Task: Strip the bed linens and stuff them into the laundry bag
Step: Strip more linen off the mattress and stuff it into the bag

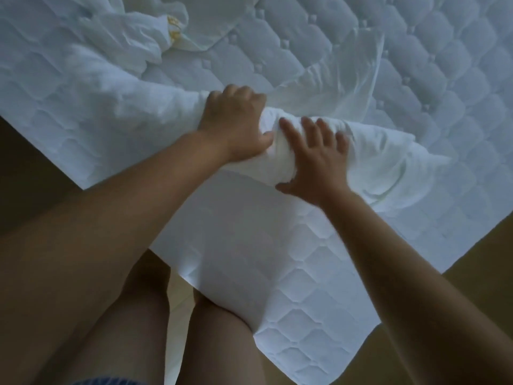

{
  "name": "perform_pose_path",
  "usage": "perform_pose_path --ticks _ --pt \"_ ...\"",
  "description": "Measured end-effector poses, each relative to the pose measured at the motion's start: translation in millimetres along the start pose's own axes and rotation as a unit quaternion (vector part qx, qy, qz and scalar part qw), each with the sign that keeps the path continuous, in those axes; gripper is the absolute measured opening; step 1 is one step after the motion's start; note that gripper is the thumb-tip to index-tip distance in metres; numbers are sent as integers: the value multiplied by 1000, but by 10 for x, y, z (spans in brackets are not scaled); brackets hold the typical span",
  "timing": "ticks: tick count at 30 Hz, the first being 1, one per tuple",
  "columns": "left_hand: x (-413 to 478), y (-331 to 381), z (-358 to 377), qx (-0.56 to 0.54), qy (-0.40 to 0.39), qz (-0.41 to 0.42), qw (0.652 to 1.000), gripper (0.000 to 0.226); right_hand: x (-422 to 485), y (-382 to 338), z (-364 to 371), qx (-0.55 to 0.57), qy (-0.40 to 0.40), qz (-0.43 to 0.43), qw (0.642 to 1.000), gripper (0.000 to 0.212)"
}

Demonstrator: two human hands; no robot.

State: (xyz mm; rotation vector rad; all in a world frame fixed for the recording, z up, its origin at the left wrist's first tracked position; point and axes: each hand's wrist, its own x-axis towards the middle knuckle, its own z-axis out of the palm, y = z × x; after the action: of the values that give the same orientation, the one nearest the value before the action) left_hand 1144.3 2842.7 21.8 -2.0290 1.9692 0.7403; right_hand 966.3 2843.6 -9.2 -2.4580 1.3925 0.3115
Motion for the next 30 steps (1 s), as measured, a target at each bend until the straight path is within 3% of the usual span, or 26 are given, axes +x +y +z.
perform_pose_path --ticks 3,5,9,12,17,20,22,24,27,30 --pt "-149 187 126 108 -77 8 991 114 401 154 -267 44 -100 3 994 117" --pt "17 161 152 126 -77 -1 989 123 613 145 -365 64 -135 19 989 111" --pt "437 44 24 118 -15 23 993 96 957 147 -481 119 -213 60 968 93" --pt "431 33 -29 115 -50 54 991 80 952 130 -526 171 -257 72 948 81" --pt "71 -44 64 54 -226 79 969 69 542 -76 -331 255 -400 106 874 70" --pt "-57 -53 223 13 -332 76 940 65 333 -167 -193 307 -505 150 792 47" --pt "-180 -89 385 -7 -366 77 927 68 219 -251 -97 287 -548 154 770 55" --pt "-309 -159 485 -25 -337 70 938 71 172 -326 -80 253 -496 119 822 76" --pt "-282 -241 470 -73 -321 67 942 70 -69 -492 -218 168 -299 56 938 93" --pt "-211 -251 398 -101 -316 85 940 55 -519 -857 -201 40 -186 52 980 105"
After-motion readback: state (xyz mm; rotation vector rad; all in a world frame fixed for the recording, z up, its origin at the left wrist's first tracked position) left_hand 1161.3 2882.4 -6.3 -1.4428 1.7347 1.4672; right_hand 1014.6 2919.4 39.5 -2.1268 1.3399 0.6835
